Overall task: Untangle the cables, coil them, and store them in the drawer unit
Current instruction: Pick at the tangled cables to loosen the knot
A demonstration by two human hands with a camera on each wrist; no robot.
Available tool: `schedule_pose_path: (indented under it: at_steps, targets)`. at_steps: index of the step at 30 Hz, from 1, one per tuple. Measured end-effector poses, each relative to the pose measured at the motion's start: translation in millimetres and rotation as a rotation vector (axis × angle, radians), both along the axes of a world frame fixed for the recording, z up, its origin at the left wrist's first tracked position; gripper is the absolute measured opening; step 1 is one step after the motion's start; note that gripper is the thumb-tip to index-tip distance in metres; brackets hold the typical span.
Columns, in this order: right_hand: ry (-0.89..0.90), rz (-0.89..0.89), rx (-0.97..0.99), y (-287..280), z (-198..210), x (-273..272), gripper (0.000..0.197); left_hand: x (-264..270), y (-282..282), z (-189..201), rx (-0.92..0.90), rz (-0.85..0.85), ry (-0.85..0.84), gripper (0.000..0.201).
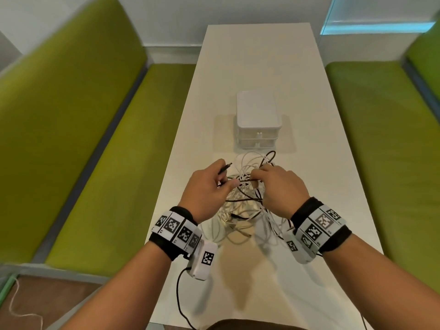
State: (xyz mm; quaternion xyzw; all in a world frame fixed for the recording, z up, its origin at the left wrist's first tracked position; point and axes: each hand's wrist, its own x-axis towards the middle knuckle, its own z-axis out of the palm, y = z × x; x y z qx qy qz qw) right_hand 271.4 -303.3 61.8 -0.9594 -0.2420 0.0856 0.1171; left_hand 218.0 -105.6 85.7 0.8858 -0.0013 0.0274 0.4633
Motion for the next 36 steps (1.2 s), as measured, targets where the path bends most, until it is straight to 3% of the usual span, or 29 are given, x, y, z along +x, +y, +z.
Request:
schedule_pose_path:
  at_steps: [3, 5, 8, 11, 14, 16, 18, 19, 22, 25, 30, 36]
  targets:
    - [-0.012, -0.095, 0.007, 1, 2, 3, 0.022, 0, -1, 3, -0.062, 0.024, -0.036, 0.048]
    - [-0.038, -0.116, -0.044, 0, 4, 8, 0.032, 0, 1, 5, -0.124, 0.038, -0.039, 0.046]
    - [-0.024, -0.060, -0.045, -5, 7, 15, 0.032, 1, 6, 4, -0.101, 0.077, 0.017, 0.029]
    - [0.029, -0.002, 0.354, -12, 12, 11, 0.023, 9, 14, -3, -0.038, 0.155, 0.157, 0.012]
    - [0.131, -0.054, 0.705, -10, 17, -1, 0.019, 11, 13, -5, 0.050, 0.097, 0.197, 0.022]
    - [0.102, -0.087, 0.584, -10, 15, -2, 0.019, 11, 9, -3, 0.122, 0.068, 0.145, 0.018]
    - [0.042, -0.045, 0.216, -11, 13, 0, 0.022, 11, 7, 1, 0.149, 0.048, 0.073, 0.008]
    - [0.029, -0.010, 0.132, -10, 12, 2, 0.023, 10, 5, 4, 0.146, 0.009, 0.057, 0.012]
    - [-0.030, 0.063, 0.280, -3, 13, 0, 0.021, 6, -9, 9, 0.176, -0.169, 0.107, 0.016]
    - [-0.064, 0.050, 0.426, -4, 16, -1, 0.015, 6, -14, 11, 0.177, -0.135, 0.072, 0.033]
    - [0.009, 0.005, 0.131, -15, 2, 1, 0.009, 8, -9, 18, 0.185, -0.119, 0.012, 0.040]
    - [-0.009, -0.019, 0.085, -6, 1, 1, 0.013, 0, -11, 12, -0.052, 0.033, -0.096, 0.045]
